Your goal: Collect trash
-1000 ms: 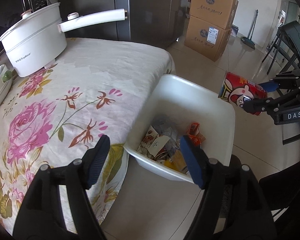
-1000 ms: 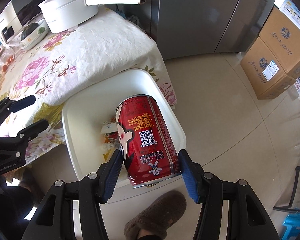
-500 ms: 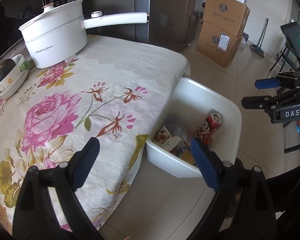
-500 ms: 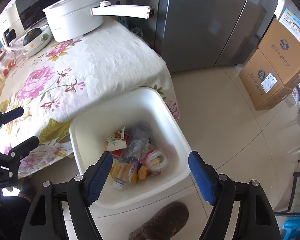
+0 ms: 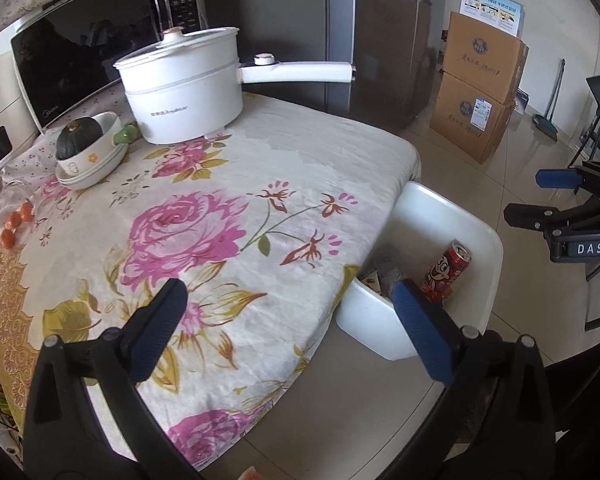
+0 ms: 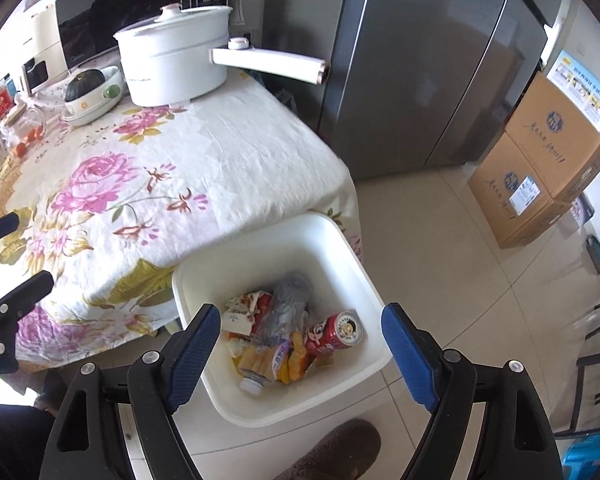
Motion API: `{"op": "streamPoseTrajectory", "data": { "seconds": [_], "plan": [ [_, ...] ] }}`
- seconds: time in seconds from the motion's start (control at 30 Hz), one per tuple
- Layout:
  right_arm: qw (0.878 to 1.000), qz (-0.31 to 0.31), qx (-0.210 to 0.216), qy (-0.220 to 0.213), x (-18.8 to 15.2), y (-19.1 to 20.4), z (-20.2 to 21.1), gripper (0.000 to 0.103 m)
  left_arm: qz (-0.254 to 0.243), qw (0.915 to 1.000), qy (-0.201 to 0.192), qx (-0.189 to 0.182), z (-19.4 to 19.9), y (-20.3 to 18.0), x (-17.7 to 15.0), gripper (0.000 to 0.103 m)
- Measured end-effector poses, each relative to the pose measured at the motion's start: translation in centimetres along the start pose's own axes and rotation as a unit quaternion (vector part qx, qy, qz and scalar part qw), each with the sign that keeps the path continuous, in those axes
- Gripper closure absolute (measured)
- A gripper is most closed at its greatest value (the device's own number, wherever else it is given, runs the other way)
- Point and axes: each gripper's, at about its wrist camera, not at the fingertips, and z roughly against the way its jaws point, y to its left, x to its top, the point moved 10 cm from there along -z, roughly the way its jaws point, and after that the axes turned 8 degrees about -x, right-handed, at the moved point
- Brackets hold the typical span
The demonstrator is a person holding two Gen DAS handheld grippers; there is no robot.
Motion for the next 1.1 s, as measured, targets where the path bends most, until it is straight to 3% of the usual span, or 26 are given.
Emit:
{"op": "streamPoseTrajectory", "data": {
  "seconds": [0.2,0.3,0.7,1.1],
  "plan": [
    [0.998,-0.029,-0.016,-0.052,1.1,1.2,3.6,0.012,0.033,0.9988,-0.022,0.03,3.0,2.9,-0.2,0.001],
    [0.995,-0.041,-0.031,-0.083,1.3,2.0,5.6,0.0,0.034,0.9971,-0.044,0.053,4.6,3.9,-0.1,0.001],
    [0.985,-0.078,-0.029,-0.149,1.5,5.4,10.6,0.0,0.048,0.9893,-0.11,0.084,8.8,5.5,0.4,0.001],
    [0.981,-0.086,-0.033,-0.168,1.9,5.1,11.5,0.0,0.038,0.9884,-0.116,0.09,8.8,5.0,0.7,0.001]
  ]
}}
